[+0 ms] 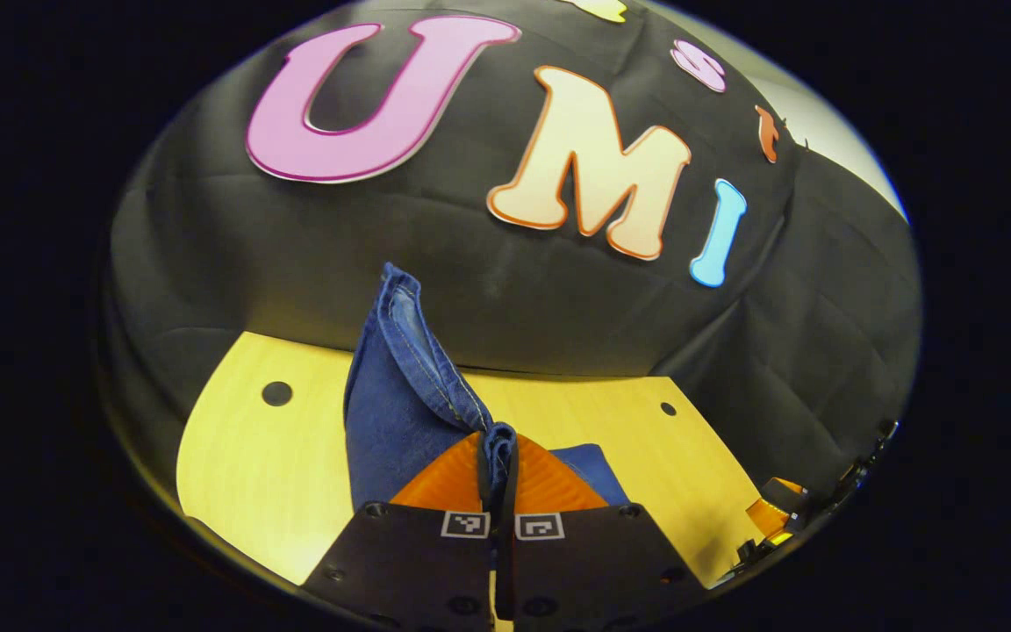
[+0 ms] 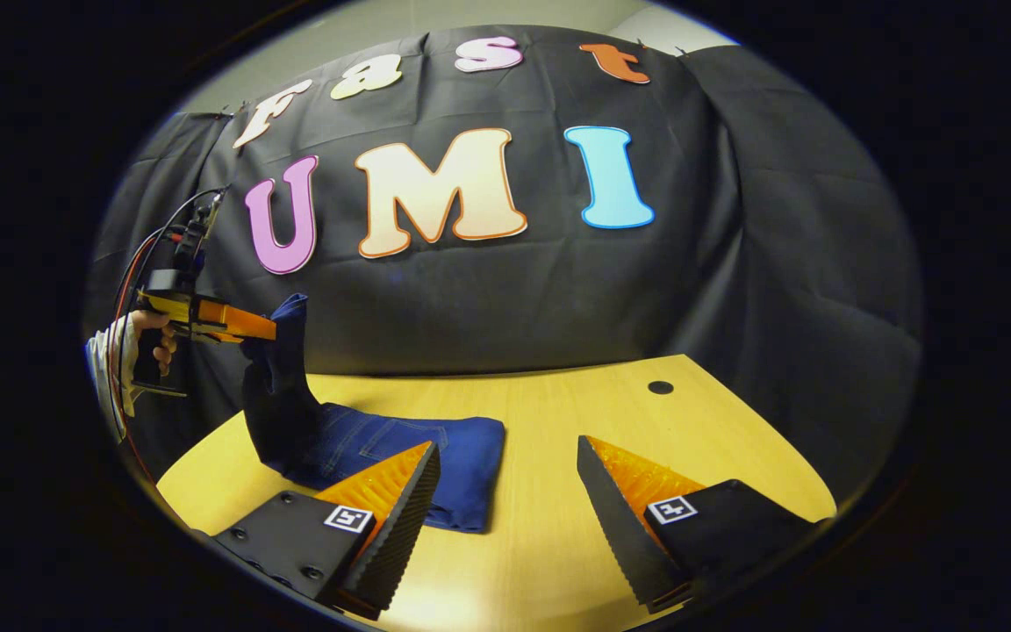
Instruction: Grasp the waist and the cuffs of the jeans and fold them to make the two legs overlap; first hold the waist and fold one-third of the jeans toward the cuffs, then hold the cuffs and fold the remaining one-third in the same direction to finish folding.
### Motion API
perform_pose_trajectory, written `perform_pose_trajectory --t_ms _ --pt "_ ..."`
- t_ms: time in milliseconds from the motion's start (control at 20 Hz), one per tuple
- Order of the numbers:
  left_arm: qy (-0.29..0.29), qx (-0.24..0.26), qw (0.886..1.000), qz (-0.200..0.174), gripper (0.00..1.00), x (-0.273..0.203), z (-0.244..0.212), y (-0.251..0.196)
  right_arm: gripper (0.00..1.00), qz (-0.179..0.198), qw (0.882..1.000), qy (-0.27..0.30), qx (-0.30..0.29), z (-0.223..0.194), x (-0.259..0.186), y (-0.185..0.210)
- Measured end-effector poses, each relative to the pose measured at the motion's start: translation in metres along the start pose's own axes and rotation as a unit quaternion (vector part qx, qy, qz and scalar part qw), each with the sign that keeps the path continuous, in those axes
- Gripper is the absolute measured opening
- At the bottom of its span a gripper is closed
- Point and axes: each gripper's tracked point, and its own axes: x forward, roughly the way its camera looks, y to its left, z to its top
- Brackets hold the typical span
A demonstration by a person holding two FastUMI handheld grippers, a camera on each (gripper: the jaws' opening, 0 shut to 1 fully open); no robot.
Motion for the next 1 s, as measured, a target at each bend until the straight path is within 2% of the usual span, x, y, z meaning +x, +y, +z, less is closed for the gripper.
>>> perform_pose_trajectory --t_ms 350,400,450,650,700,750,800,850,950,1000 --pt "0.032 0.024 0.999 -0.03 0.0 0.056 -0.051 -0.066 0.98 -0.021 1.0 0.011 -0.006 -0.009 -0.019 -0.059" --pt "0.038 0.025 0.998 -0.03 0.0 0.063 -0.062 -0.073 0.94 -0.022 1.0 0.013 -0.01 -0.01 -0.02 -0.065" --pt "0.046 0.028 0.998 -0.029 0.0 0.071 -0.073 -0.079 0.98 -0.021 1.0 0.015 -0.013 -0.011 -0.021 -0.071" --pt "0.069 0.055 0.996 0.016 0.0 0.096 -0.114 -0.078 0.98 -0.013 0.999 0.024 -0.019 -0.012 -0.023 -0.081" --pt "0.07 0.054 0.996 0.019 0.02 0.098 -0.121 -0.078 0.94 -0.009 1.0 0.023 -0.019 -0.011 -0.023 -0.08" --pt "0.064 0.046 0.997 0.012 0.04 0.097 -0.122 -0.085 0.98 -0.005 1.0 0.019 -0.018 -0.004 -0.024 -0.076" --pt "0.054 0.034 0.998 0.006 0.12 0.095 -0.119 -0.091 0.98 -0.002 1.0 0.011 -0.017 0.004 -0.027 -0.073" --pt "0.032 0.026 0.999 0.003 0.4 0.087 -0.113 -0.096 0.98 0.002 1.0 -0.002 -0.016 0.014 -0.029 -0.067" --pt "-0.036 0.046 0.998 0.023 0.95 0.052 -0.079 -0.098 0.98 0.014 1.0 -0.023 -0.011 0.033 -0.035 -0.047" --pt "-0.071 0.061 0.995 0.036 0.95 0.027 -0.062 -0.095 0.98 0.02 0.999 -0.034 -0.008 0.042 -0.04 -0.036"
